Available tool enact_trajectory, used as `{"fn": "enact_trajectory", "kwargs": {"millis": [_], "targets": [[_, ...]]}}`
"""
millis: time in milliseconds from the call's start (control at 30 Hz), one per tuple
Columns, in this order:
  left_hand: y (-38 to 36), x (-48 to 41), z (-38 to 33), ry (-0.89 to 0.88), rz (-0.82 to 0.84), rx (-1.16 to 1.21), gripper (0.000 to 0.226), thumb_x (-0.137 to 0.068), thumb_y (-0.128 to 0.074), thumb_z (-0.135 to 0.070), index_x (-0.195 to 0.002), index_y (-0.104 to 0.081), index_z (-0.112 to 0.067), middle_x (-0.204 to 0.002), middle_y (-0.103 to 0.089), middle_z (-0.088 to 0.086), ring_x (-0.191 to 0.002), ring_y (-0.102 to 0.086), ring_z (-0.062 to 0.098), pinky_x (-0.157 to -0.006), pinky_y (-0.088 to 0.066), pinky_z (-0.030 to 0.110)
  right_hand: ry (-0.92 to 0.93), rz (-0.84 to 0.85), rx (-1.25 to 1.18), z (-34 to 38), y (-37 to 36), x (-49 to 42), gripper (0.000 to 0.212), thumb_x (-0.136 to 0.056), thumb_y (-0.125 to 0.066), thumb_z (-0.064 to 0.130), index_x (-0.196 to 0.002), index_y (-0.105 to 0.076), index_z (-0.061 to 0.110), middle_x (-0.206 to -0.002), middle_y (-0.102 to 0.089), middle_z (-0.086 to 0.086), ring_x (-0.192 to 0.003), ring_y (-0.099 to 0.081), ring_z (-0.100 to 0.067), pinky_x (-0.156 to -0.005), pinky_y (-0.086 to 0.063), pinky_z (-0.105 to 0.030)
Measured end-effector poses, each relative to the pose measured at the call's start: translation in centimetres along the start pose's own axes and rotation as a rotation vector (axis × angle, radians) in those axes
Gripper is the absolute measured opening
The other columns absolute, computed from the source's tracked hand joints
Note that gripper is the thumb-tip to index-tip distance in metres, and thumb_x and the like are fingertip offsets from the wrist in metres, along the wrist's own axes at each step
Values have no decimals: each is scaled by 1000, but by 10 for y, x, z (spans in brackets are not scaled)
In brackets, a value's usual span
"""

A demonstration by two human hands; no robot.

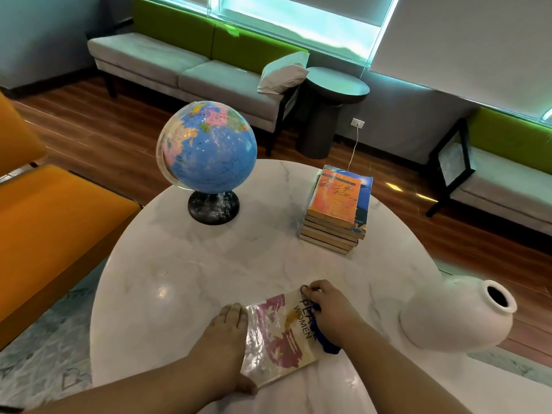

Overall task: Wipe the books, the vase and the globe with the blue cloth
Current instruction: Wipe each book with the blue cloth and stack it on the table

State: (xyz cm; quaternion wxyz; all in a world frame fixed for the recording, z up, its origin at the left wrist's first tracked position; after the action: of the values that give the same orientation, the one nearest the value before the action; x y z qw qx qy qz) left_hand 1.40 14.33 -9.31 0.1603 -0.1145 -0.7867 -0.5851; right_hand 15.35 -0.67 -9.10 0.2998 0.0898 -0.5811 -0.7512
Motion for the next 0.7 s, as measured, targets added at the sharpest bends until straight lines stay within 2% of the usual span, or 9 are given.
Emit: {"fn": "enact_trajectory", "kwargs": {"millis": [33,67,100,200,300,400,500,567,700], "targets": [[0,0,0,2,4,0,135,-63,-72,-69,-151,6,-3,-160,9,13,-147,5,29,-120,0,33,20,22,-7,6,-5,2,36,-98,-46,15,-132,-51,23,-129,-44,5,-107,-49,-14,-93,-40,-16],[-1,0,1,4,9,0,135,-63,-72,-69,-151,7,-3,-160,9,14,-147,5,29,-121,0,34,58,48,29,11,-9,4,38,-99,-43,17,-136,-47,23,-132,-41,7,-109,-47,-12,-94,-38,-13],[-1,0,0,4,11,0,135,-63,-72,-69,-151,7,-3,-160,9,14,-147,6,29,-121,-1,34,78,80,9,13,-12,8,34,-99,-44,20,-133,-50,20,-127,-46,6,-102,-50,-8,-87,-39,-10],[0,1,0,2,13,1,134,-63,-72,-68,-151,7,-3,-160,9,14,-148,6,29,-121,-1,34,167,-25,87,16,2,11,19,-96,-55,24,-108,-63,13,-95,-60,9,-75,-55,-2,-65,-42,-9],[1,1,0,1,6,-8,134,-63,-72,-68,-151,5,-3,-160,8,14,-148,5,28,-121,-3,35,133,-85,95,13,6,8,16,-98,-51,24,-106,-60,14,-97,-59,8,-79,-56,-4,-71,-45,-15],[0,1,0,-2,11,-12,133,-64,-71,-69,-151,5,-3,-160,8,14,-148,5,28,-121,-3,35,175,-29,24,29,-5,18,21,-99,-48,27,-115,-56,18,-103,-58,6,-83,-57,-5,-78,-46,-15],[0,2,-1,-3,14,-13,134,-63,-71,-70,-151,6,-3,-160,9,14,-148,5,28,-121,-3,36,121,68,-31,17,-10,22,17,-95,-56,23,-107,-65,16,-100,-57,10,-86,-54,-5,-74,-42,-8],[0,2,0,1,16,-8,134,-63,-71,-70,-151,6,-3,-160,8,14,-148,5,29,-121,-3,36,41,41,-107,9,-3,18,14,-94,-58,16,-103,-68,13,-99,-57,9,-86,-53,-5,-68,-39,-2],[2,2,-1,4,11,-22,134,-64,-70,-70,-151,6,-2,-160,8,14,-147,5,29,-121,-4,36,106,-22,-72,30,-3,20,6,-95,-58,20,-96,-57,14,-78,-57,6,-65,-53,-3,-58,-42,-14]]}}
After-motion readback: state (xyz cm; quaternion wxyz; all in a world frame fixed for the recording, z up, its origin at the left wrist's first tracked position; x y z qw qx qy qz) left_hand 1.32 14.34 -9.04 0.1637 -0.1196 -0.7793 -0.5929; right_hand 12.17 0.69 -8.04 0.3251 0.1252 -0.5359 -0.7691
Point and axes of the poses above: each hand's wrist, its own x-axis away from the middle knuckle, its own y-axis out of the back of the hand, z = x × y, the point moved 8 cm from there along -x, towards the middle knuckle
